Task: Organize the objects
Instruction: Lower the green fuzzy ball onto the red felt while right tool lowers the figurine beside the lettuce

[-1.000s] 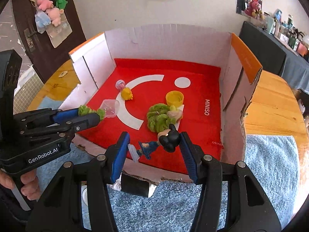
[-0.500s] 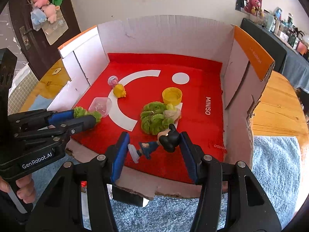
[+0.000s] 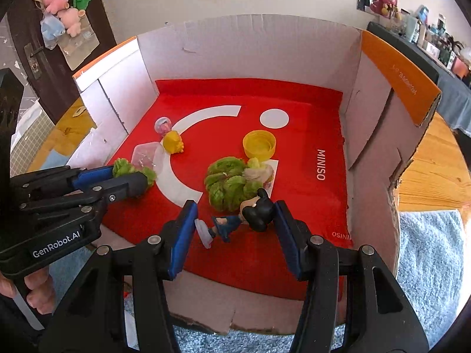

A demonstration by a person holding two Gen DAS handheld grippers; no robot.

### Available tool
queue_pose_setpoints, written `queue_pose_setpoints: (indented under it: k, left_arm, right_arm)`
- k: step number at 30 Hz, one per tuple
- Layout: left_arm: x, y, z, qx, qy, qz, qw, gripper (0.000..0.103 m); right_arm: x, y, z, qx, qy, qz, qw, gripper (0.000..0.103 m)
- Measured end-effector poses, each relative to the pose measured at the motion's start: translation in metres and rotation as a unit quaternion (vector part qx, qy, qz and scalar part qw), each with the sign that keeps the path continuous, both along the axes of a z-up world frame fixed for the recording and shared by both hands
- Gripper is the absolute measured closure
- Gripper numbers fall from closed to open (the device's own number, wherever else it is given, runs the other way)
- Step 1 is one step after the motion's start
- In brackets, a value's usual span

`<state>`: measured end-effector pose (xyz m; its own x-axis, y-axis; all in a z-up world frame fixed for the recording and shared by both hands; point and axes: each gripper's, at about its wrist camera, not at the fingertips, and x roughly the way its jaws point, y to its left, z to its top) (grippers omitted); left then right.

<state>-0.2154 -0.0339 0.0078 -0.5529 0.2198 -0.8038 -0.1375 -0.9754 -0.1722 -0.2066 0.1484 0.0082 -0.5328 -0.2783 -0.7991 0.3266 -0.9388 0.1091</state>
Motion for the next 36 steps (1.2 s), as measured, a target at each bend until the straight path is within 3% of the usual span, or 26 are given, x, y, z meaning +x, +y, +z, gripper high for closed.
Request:
queue_pose_setpoints:
  k: [36]
  left_arm:
    - [-0.015,0.002,-0.011,-0.013,0.001,0.011,0.9998,0.074]
  right_arm:
    - [-0.008,0.001,-0.005,0.005,0.009,-0.007,1.000,0.051]
